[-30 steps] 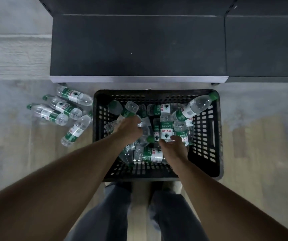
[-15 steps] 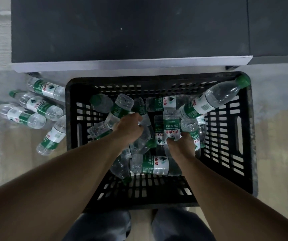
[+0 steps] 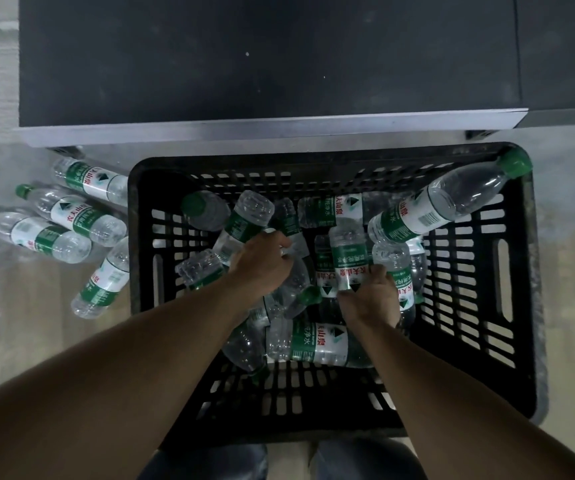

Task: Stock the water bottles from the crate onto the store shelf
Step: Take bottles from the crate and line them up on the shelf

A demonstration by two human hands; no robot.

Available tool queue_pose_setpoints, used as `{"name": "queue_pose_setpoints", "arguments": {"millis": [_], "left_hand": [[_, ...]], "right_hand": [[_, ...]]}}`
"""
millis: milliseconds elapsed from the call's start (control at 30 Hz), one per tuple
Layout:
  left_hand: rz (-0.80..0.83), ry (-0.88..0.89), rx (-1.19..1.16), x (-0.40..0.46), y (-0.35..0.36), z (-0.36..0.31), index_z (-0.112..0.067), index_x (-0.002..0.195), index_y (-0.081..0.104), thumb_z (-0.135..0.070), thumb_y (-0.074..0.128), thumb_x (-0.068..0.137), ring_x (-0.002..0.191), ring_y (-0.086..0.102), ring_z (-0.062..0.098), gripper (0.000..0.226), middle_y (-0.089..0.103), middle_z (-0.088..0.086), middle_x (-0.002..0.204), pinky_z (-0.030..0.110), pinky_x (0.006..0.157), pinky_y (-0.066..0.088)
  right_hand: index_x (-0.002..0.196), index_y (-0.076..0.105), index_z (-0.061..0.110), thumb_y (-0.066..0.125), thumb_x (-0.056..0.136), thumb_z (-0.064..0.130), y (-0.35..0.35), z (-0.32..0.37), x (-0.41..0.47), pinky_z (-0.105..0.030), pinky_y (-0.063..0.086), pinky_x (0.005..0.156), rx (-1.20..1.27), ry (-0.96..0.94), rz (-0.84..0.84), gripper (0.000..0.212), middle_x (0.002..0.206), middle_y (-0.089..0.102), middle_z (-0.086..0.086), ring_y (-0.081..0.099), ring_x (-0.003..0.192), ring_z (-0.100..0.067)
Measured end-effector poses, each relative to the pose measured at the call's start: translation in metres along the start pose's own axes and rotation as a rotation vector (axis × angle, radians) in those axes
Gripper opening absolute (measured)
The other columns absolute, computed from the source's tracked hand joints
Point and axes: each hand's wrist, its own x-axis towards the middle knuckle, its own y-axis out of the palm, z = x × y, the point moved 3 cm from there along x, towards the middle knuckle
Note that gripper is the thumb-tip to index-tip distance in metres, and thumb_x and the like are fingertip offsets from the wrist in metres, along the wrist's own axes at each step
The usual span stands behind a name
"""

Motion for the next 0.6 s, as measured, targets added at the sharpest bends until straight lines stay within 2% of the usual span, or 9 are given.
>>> {"name": "queue_pose_setpoints", "arguments": {"millis": [100, 167, 267, 333, 400, 433, 500, 600], "left_hand": [[0.028, -0.008, 0.022, -0.008, 0.002, -0.002, -0.017, 0.132, 0.055, -0.024, 0.056, 0.096, 0.106, 0.062, 0.023, 0.037, 0.058, 0.01, 0.132, 0.043, 0.089, 0.054], [0.02, -0.01, 0.041, -0.013, 0.003, -0.004, -0.017, 0.13, 0.056, -0.022, 0.056, 0.095, 0.097, 0.064, 0.021, 0.035, 0.06, 0.01, 0.128, 0.042, 0.083, 0.057], [0.012, -0.021, 0.028, -0.019, 0.002, -0.006, -0.015, 0.127, 0.057, -0.017, 0.057, 0.094, 0.083, 0.066, 0.018, 0.033, 0.064, 0.008, 0.118, 0.042, 0.075, 0.059], [0.02, -0.016, 0.045, -0.02, 0.001, -0.007, -0.009, 0.124, 0.057, -0.014, 0.059, 0.093, 0.084, 0.067, 0.024, 0.031, 0.064, 0.012, 0.115, 0.041, 0.073, 0.059], [0.027, 0.008, 0.057, -0.022, 0.001, -0.009, -0.003, 0.117, 0.057, -0.013, 0.059, 0.093, 0.09, 0.067, 0.032, 0.026, 0.065, 0.019, 0.112, 0.039, 0.067, 0.053], [0.023, 0.017, 0.046, -0.023, 0.0, -0.01, -0.005, 0.112, 0.059, -0.012, 0.059, 0.093, 0.087, 0.066, 0.031, 0.021, 0.065, 0.018, 0.107, 0.033, 0.061, 0.048], [0.022, 0.044, 0.015, -0.024, 0.001, -0.009, -0.02, 0.094, 0.063, -0.01, 0.06, 0.093, 0.071, 0.063, 0.017, 0.011, 0.066, 0.01, 0.095, 0.026, 0.053, 0.042], [0.03, 0.093, -0.023, -0.021, 0.002, -0.009, -0.037, 0.071, 0.055, -0.007, 0.059, 0.093, 0.061, 0.06, 0.006, 0.038, 0.064, -0.004, 0.087, 0.023, 0.05, 0.044]], "right_hand": [[0.13, 0.041, 0.016, 0.071, 0.081, 0.011, -0.007, 0.004, -0.01, -0.037, 0.052, 0.082, -0.171, -0.203, -0.052, 0.058, 0.124, 0.055, -0.006, 0.052, 0.109, -0.023], [0.132, 0.043, 0.018, 0.068, 0.083, 0.007, -0.013, 0.008, -0.016, -0.036, 0.05, 0.089, -0.292, -0.358, -0.116, 0.056, 0.127, 0.054, -0.004, 0.05, 0.114, -0.022], [0.134, 0.046, 0.014, 0.057, 0.088, 0.003, -0.03, 0.017, -0.014, -0.034, 0.046, 0.092, -0.47, -0.488, -0.223, 0.049, 0.127, 0.055, -0.007, 0.05, 0.113, -0.023], [0.135, 0.05, 0.01, 0.058, 0.085, 0.0, -0.044, 0.022, -0.008, -0.038, 0.046, 0.096, -0.616, -0.61, -0.263, 0.051, 0.127, 0.055, -0.012, 0.051, 0.114, -0.028], [0.133, 0.05, 0.008, 0.06, 0.082, 0.001, -0.052, 0.023, -0.004, -0.041, 0.043, 0.1, -0.776, -0.718, -0.219, 0.053, 0.13, 0.052, -0.015, 0.048, 0.115, -0.03], [0.134, 0.049, 0.008, 0.058, 0.083, 0.003, -0.054, 0.022, -0.003, -0.041, 0.042, 0.1, -0.844, -0.756, -0.192, 0.052, 0.132, 0.05, -0.015, 0.047, 0.115, -0.03], [0.135, 0.044, 0.006, 0.053, 0.086, 0.005, -0.055, 0.021, -0.001, -0.039, 0.042, 0.098, -0.936, -0.827, -0.154, 0.051, 0.136, 0.044, -0.017, 0.045, 0.116, -0.03], [0.142, 0.033, 0.009, 0.059, 0.083, 0.008, -0.051, 0.013, 0.001, -0.042, 0.042, 0.1, -0.981, -0.874, -0.083, 0.064, 0.147, 0.031, -0.019, 0.042, 0.12, -0.032]]}}
